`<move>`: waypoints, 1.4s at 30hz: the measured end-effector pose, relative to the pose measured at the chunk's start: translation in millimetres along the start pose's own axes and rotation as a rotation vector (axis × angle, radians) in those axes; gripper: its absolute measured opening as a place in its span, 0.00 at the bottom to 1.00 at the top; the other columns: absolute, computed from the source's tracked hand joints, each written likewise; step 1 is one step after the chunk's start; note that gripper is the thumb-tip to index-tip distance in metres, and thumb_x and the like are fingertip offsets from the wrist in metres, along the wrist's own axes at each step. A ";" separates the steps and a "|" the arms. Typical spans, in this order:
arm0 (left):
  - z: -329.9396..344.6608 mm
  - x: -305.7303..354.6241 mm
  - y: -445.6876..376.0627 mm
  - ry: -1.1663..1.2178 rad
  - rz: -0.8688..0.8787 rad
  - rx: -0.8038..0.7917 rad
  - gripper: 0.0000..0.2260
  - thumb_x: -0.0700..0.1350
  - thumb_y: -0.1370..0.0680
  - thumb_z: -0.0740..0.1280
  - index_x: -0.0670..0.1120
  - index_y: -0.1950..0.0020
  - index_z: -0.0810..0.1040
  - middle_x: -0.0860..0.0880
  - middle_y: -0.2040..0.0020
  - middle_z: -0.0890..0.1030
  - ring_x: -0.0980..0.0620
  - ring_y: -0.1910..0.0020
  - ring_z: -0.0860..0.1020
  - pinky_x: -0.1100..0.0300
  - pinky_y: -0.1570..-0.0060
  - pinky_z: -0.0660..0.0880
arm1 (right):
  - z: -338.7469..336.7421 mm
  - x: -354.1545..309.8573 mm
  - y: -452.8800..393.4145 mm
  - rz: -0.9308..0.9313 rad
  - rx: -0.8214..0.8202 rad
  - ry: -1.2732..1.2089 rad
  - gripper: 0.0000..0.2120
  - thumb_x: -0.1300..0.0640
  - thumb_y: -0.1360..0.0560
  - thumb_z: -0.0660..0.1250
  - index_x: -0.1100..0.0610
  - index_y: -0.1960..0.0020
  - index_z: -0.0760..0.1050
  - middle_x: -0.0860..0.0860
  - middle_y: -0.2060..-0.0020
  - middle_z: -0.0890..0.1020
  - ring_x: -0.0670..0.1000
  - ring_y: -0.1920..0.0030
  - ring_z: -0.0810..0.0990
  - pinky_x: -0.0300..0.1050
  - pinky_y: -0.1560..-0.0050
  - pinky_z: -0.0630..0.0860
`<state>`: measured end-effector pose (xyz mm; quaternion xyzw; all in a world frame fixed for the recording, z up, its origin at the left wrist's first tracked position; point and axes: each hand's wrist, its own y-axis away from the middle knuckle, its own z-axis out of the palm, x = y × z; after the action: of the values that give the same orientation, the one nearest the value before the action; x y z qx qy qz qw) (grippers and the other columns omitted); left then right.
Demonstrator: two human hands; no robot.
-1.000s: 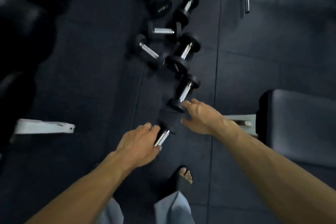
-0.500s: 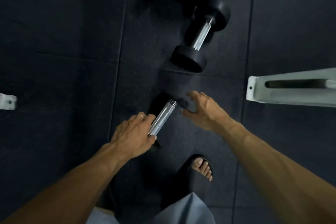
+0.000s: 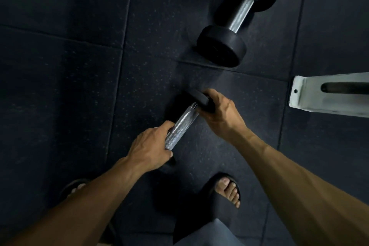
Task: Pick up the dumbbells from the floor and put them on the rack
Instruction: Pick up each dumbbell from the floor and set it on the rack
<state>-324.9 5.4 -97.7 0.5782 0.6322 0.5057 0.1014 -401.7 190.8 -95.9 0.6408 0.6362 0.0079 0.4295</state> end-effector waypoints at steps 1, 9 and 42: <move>-1.6 0.5 1.0 0.004 -0.002 0.005 0.31 0.43 0.29 0.75 0.53 0.31 0.65 0.52 0.50 0.81 0.52 0.54 0.80 0.57 0.52 0.78 | -0.4 0.5 0.5 -0.004 0.003 -0.009 0.15 0.55 0.25 0.70 0.53 0.40 0.73 0.52 0.49 0.79 0.53 0.49 0.77 0.48 0.50 0.74; -55.3 23.2 27.8 -0.019 -0.001 0.026 0.29 0.40 0.29 0.72 0.55 0.32 0.66 0.53 0.52 0.81 0.50 0.53 0.81 0.52 0.51 0.78 | -39.3 -35.5 14.3 -0.025 0.073 -0.085 0.08 0.55 0.24 0.69 0.51 0.47 0.74 0.40 0.62 0.74 0.40 0.61 0.74 0.27 0.65 0.67; -446.8 246.2 408.5 -0.090 0.039 0.688 0.28 0.45 0.32 0.72 0.60 0.37 0.66 0.56 0.56 0.81 0.50 0.56 0.80 0.51 0.52 0.77 | -460.2 -468.9 200.2 -0.717 0.246 0.140 0.11 0.53 0.25 0.67 0.49 0.44 0.71 0.46 0.55 0.77 0.50 0.54 0.76 0.48 0.52 0.73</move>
<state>-463.2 -96.1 532.9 0.6124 0.7493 0.2387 -0.0813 -585.2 89.7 558.2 0.4223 0.8439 -0.1755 0.2805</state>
